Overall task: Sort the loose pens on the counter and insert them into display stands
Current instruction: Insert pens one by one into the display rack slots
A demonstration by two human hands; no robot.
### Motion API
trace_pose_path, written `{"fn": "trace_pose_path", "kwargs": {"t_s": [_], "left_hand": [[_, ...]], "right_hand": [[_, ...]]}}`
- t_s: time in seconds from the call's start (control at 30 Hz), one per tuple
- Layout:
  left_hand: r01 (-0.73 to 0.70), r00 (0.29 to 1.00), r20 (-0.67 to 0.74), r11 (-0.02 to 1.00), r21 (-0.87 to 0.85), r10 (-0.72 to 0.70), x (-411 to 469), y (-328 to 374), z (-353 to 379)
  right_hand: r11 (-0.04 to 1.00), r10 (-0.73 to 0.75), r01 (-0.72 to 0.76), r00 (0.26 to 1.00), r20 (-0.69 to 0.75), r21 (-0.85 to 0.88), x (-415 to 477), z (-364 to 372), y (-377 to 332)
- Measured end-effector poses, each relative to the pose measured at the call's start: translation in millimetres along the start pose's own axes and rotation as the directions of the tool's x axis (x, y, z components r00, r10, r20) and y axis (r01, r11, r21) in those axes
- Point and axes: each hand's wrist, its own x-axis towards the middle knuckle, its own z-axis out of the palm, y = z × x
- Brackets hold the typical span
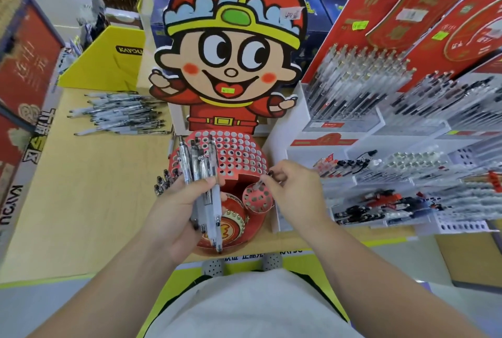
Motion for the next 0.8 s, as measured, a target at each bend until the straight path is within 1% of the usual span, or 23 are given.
{"fn": "trace_pose_path", "kwargs": {"t_s": [0.07,0.17,0.37,0.53,0.63,0.73,0.8], "left_hand": [[-0.001,1.000,0.009,1.000,0.006,0.001,0.0,-0.4,-0.2],[-0.001,1.000,0.031,1.000,0.024,0.000,0.0,-1.0,-1.0],[0.015,0.999,0.030,0.999,0.049,-0.017,-0.3,-2.3,-5.1],[0.008,1.000,0.029,1.000,0.013,-0.008,-2.9,-4.8,-2.2],[0.001,0.999,0.041,0.999,0.039,-0.003,-3.9,-6.4,-1.6],[-0.012,0.996,0.085,0.996,0.089,0.005,-5.9,-6.2,-2.2],[-0.025,0.992,0.128,0.990,0.135,0.008,-6.4,-4.3,-2.9]], "right_hand": [[0.999,0.038,-0.038,0.998,0.044,-0.008,0.3,5.4,-0.9],[0.996,0.086,-0.086,0.995,0.050,-0.004,1.1,8.8,-1.0],[0.996,0.076,-0.072,0.995,0.065,-0.051,3.1,11.6,-2.5],[0.996,0.082,-0.077,0.992,0.097,-0.047,5.3,10.1,-2.8],[0.995,0.096,-0.091,0.987,0.126,-0.046,5.0,7.9,-6.8],[0.994,0.112,-0.112,0.990,0.083,-0.005,1.4,-7.0,-18.1],[0.987,0.120,-0.125,0.991,0.055,0.103,-0.2,-22.2,-29.8]]}}
